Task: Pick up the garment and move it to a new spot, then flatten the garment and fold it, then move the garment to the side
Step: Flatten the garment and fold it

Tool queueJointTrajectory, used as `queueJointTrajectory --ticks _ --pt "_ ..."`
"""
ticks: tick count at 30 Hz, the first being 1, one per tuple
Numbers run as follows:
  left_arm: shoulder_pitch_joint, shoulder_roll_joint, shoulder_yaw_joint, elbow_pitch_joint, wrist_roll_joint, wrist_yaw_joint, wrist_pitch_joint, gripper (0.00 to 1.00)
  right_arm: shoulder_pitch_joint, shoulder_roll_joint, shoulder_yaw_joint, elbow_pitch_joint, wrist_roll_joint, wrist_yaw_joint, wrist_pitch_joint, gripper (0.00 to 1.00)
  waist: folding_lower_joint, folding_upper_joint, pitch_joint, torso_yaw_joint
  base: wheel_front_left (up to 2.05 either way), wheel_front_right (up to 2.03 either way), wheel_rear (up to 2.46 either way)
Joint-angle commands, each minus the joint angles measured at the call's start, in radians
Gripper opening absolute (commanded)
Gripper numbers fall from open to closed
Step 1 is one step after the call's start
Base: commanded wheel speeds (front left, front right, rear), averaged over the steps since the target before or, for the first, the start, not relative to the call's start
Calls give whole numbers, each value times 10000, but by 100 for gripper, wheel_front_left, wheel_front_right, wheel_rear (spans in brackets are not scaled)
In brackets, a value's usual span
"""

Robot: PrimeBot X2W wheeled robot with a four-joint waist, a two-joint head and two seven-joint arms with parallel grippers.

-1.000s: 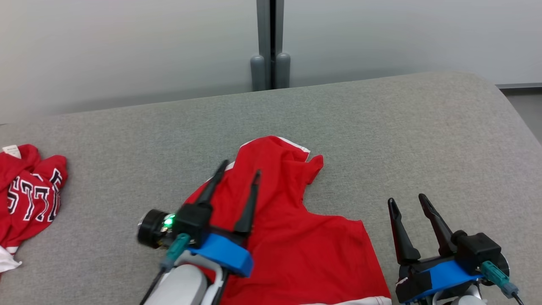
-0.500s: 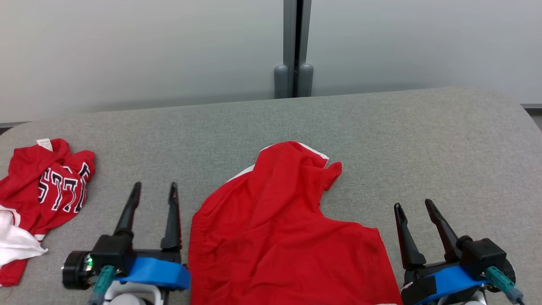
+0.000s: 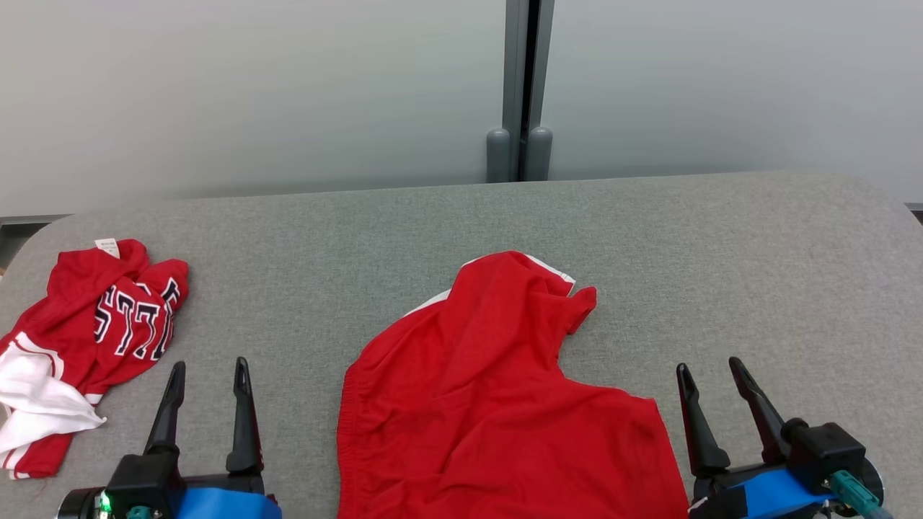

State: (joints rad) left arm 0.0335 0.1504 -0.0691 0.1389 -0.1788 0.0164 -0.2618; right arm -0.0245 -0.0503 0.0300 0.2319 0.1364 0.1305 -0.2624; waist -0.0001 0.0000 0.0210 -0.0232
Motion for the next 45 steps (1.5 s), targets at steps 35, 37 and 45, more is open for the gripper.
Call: queueJointTrajectory --ticks 35,37,45 --pt "679 -645 -940 2308 676 -1393 -39 100 928 -2 427 1458 -344 5 -37 100 1 0 -3 57 0 0 0" --pt "764 -583 -1136 2428 668 -1409 -39 100 1033 -2 464 1639 -348 5 -37 100 1 0 -18 54 0 0 0" --pt "1269 -360 -1868 2774 462 -1482 -38 100 1268 -2 743 2344 -210 5 -18 100 1 0 -105 29 0 0 0"
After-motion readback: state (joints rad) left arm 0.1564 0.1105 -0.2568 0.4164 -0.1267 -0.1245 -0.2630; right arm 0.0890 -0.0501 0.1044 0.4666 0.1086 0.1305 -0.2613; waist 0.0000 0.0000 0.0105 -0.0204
